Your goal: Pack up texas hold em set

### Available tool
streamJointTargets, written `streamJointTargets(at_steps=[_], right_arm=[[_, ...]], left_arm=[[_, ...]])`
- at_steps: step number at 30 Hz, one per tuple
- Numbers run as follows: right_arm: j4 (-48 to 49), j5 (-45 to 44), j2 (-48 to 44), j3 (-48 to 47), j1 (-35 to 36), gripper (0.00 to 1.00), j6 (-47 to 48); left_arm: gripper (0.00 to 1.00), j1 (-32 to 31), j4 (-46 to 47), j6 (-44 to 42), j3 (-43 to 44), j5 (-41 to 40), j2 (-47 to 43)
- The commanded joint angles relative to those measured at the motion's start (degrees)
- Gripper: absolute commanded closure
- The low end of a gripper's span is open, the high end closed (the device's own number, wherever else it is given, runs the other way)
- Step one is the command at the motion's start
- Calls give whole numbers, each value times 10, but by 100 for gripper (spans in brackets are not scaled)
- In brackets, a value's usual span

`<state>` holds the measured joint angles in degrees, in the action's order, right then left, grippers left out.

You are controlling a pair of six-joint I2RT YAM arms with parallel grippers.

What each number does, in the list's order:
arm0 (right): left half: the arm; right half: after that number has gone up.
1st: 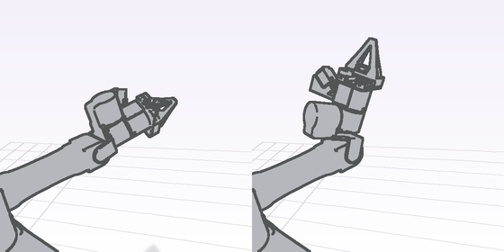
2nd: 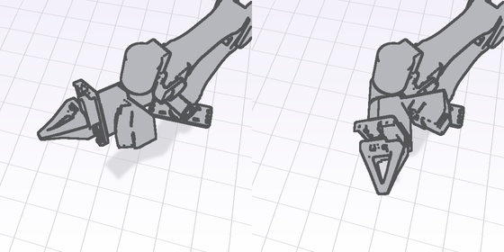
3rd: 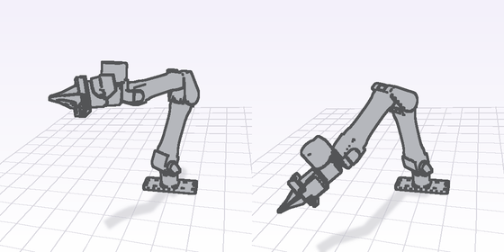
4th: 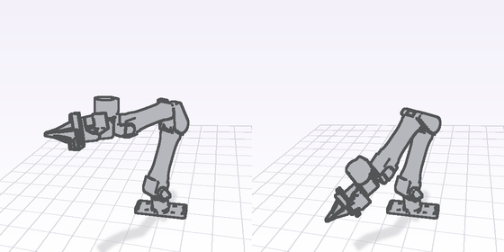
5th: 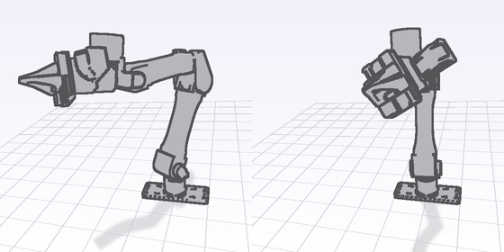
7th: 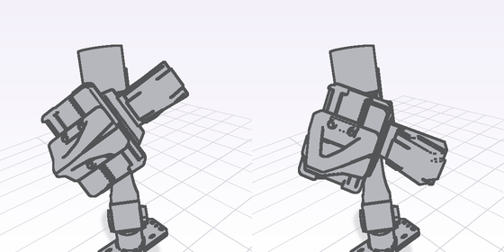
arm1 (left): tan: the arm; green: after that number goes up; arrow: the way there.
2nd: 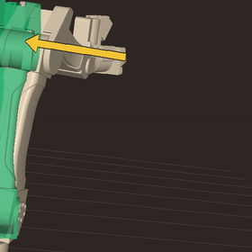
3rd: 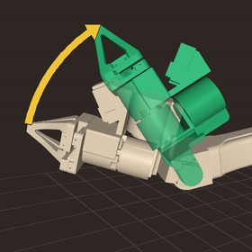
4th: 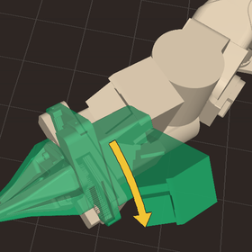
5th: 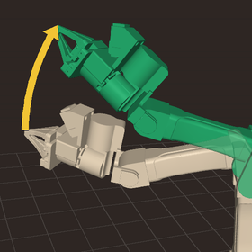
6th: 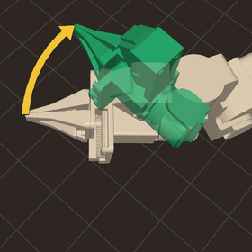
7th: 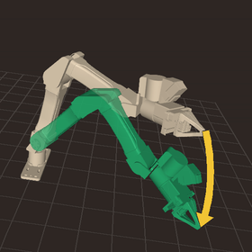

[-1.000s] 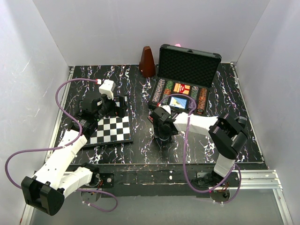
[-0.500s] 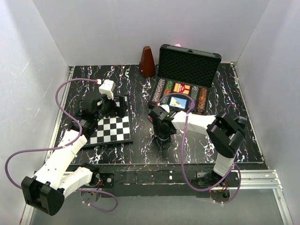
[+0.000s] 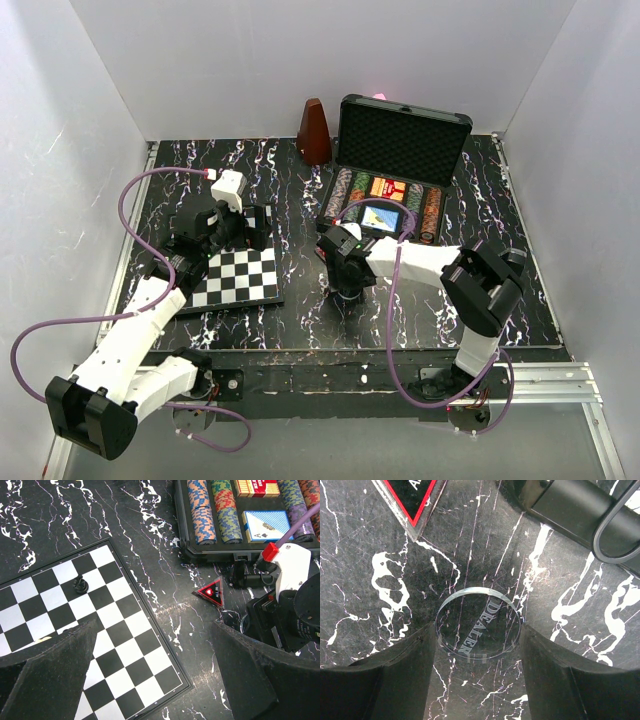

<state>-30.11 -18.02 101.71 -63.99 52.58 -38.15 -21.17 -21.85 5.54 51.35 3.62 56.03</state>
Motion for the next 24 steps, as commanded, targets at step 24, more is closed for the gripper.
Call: streamJointTargets(at_steps=[24], right_arm=[[-123, 14, -98, -249, -164, 78, 226]], left_arm=[[2, 0, 8, 0, -3, -5, -20]])
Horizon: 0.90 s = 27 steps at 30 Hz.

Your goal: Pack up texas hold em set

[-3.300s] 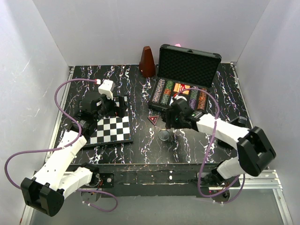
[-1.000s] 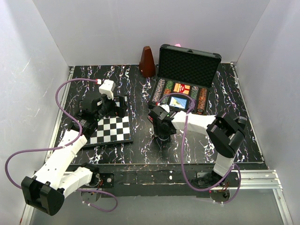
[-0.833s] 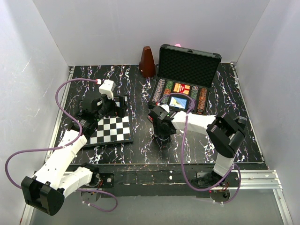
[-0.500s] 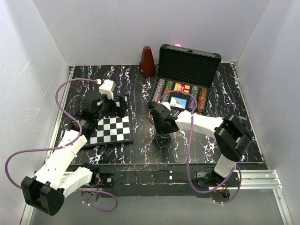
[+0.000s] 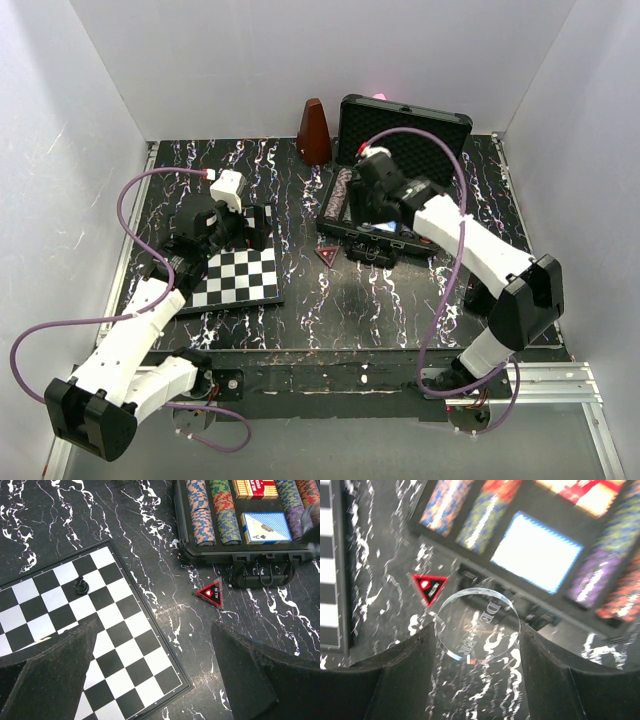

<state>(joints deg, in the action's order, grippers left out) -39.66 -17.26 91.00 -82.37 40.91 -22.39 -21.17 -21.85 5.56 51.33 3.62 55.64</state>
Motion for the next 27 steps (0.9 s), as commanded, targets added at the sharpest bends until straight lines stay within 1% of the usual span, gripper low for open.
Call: streamJointTargets(at_steps=[1, 7, 12, 19, 23, 27], right_arm=[[-30, 6, 19, -83, -58, 78, 77], [-36, 40, 100, -175, -140, 78, 102], [-40, 55, 180, -244, -173, 79, 111], [-44, 68, 265, -325, -194, 80, 115], [-61, 53, 319, -372, -198, 80, 119], [-67, 53, 348, -385, -203, 80, 114]], left_arm=[[2, 0, 8, 0, -3, -4, -16], [2, 0, 9, 1, -2, 3, -14], [2, 0, 9, 2, -3, 3, -12], [2, -1, 9, 4, 0, 10, -7], [2, 0, 9, 7, 0, 16, -5], [2, 0, 9, 9, 0, 21, -4]])
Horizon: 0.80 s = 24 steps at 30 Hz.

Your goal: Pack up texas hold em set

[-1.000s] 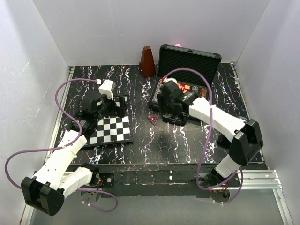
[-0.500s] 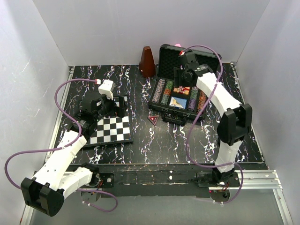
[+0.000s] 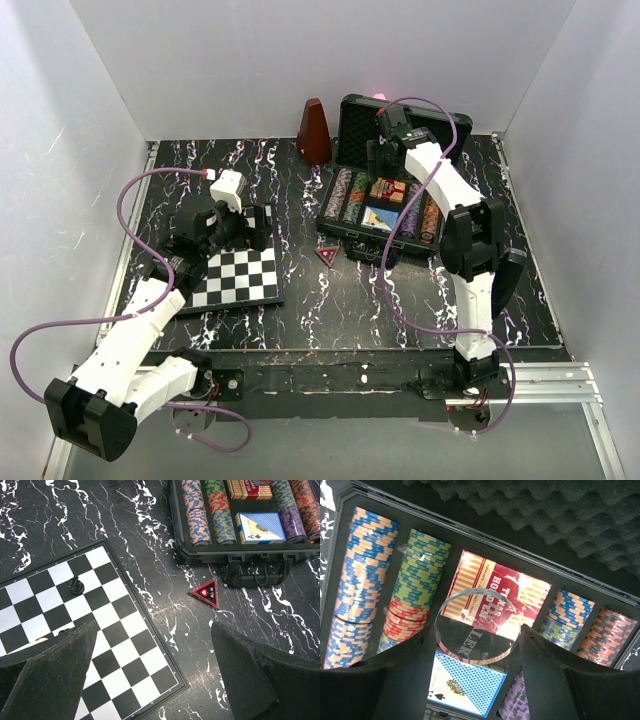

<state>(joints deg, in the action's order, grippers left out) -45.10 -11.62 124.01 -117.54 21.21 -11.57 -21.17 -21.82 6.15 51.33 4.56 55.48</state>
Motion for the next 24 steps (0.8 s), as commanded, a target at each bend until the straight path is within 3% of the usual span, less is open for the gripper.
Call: streamJointTargets(at_steps=[1, 12, 24], right_arm=[[-13, -7, 21, -36, -7, 80, 3], [-10, -17, 36, -20, -21, 80, -2], [-8, 39, 54, -28, -23, 77, -5]], left_arm=[[2, 0, 9, 3, 1, 12, -4], [2, 0, 9, 4, 0, 12, -12], [2, 0, 9, 4, 1, 14, -13]])
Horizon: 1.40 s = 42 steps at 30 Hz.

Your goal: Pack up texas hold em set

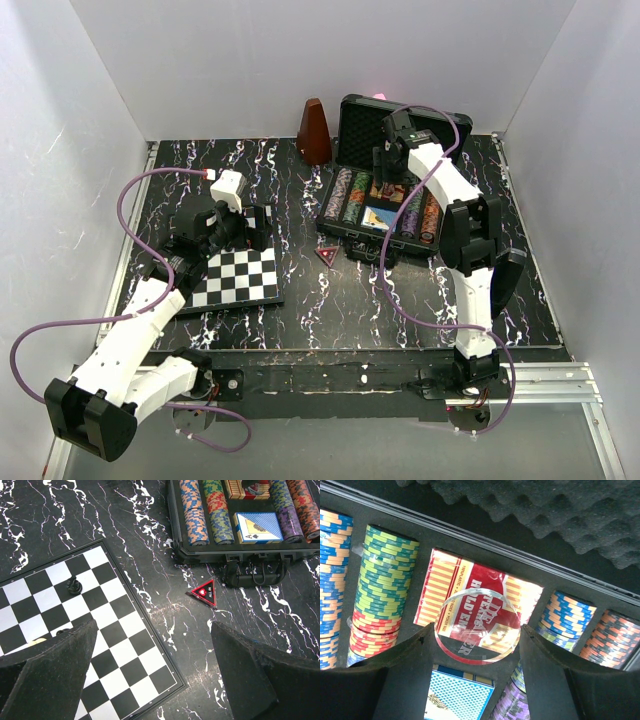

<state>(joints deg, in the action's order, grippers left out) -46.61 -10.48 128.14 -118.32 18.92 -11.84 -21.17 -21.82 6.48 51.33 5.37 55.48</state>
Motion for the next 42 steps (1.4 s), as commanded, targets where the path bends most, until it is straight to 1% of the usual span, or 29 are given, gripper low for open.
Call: streamJointTargets(at_steps=[1, 7, 11, 17, 26, 28, 30, 34, 38, 42], right_arm=[[6, 27, 14, -24, 0, 76, -2], [-10, -13, 34, -44, 0, 76, -8], [13, -12, 26, -24, 0, 75, -9], [2, -17, 43, -51, 0, 73, -10], [0, -28, 53, -60, 0, 71, -12], [-1, -28, 53, -59, 0, 68, -12], [-1, -28, 52, -57, 0, 62, -10], [-1, -22, 43, -54, 0, 41, -6], [-2, -19, 33, -54, 0, 32, -2], [-3, -21, 19, -48, 0, 27, 0]], left_arm=[[2, 0, 9, 0, 1, 6, -13], [2, 0, 9, 1, 1, 5, -13], [2, 0, 9, 0, 1, 6, -13], [2, 0, 9, 0, 1, 6, -13], [2, 0, 9, 0, 1, 7, -13], [2, 0, 9, 1, 0, 7, -11], [2, 0, 9, 1, 1, 7, -11], [2, -1, 9, 1, 0, 7, -11], [2, 0, 9, 1, 0, 8, -11], [2, 0, 9, 1, 0, 8, -10]])
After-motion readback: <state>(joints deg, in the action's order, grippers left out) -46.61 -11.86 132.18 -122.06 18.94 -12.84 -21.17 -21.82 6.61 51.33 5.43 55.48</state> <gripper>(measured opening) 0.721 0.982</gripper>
